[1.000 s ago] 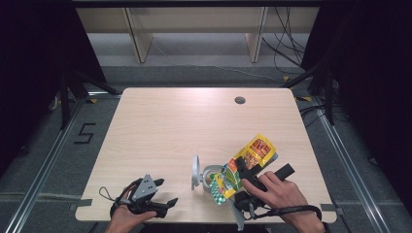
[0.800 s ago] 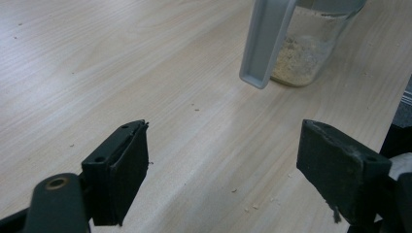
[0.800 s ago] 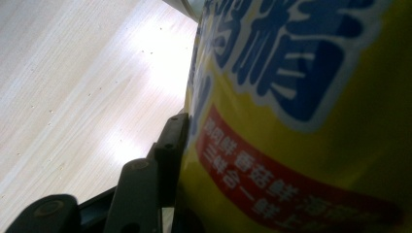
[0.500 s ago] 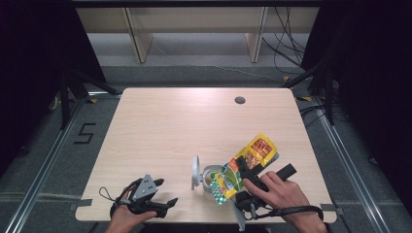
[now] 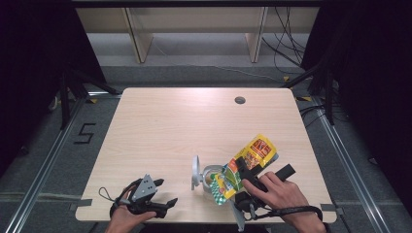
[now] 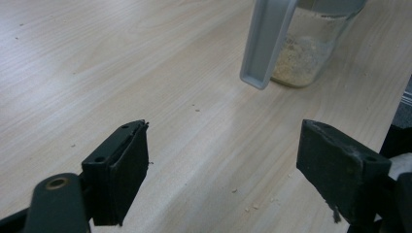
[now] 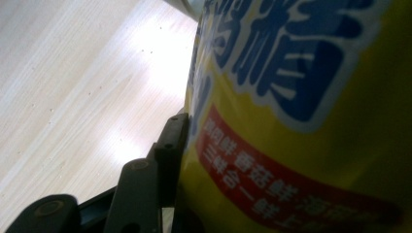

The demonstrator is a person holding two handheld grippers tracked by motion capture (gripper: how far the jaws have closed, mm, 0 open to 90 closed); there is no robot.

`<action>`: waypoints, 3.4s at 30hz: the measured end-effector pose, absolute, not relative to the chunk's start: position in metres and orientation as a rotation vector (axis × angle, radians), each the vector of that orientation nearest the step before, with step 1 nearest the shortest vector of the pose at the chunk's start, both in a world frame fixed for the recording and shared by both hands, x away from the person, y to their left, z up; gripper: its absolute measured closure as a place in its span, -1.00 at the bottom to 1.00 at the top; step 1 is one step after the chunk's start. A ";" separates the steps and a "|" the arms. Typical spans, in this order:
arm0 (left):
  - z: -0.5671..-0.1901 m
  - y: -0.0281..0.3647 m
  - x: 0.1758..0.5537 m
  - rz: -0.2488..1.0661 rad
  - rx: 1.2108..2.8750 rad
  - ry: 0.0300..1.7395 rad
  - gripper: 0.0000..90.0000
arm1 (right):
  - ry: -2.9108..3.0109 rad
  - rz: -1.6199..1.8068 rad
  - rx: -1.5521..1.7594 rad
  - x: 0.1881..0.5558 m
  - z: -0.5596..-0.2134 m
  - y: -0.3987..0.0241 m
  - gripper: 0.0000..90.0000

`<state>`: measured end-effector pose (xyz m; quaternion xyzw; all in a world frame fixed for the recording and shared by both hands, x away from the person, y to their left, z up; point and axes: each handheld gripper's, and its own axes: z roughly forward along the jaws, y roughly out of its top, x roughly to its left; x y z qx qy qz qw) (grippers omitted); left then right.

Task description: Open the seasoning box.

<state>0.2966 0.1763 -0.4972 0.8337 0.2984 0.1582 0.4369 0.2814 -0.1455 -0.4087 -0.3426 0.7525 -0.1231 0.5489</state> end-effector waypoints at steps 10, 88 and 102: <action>-0.498 0.176 0.296 0.384 2.053 0.746 -0.59 | 1.795 -0.284 -0.777 0.280 -0.411 -0.146 0.23; -0.499 0.176 0.296 0.393 2.067 0.743 -0.57 | 1.773 -0.309 -0.821 0.279 -0.403 -0.149 0.24; -0.499 0.176 0.296 0.394 2.064 0.746 -0.57 | 1.784 -0.301 -0.814 0.281 -0.404 -0.151 0.24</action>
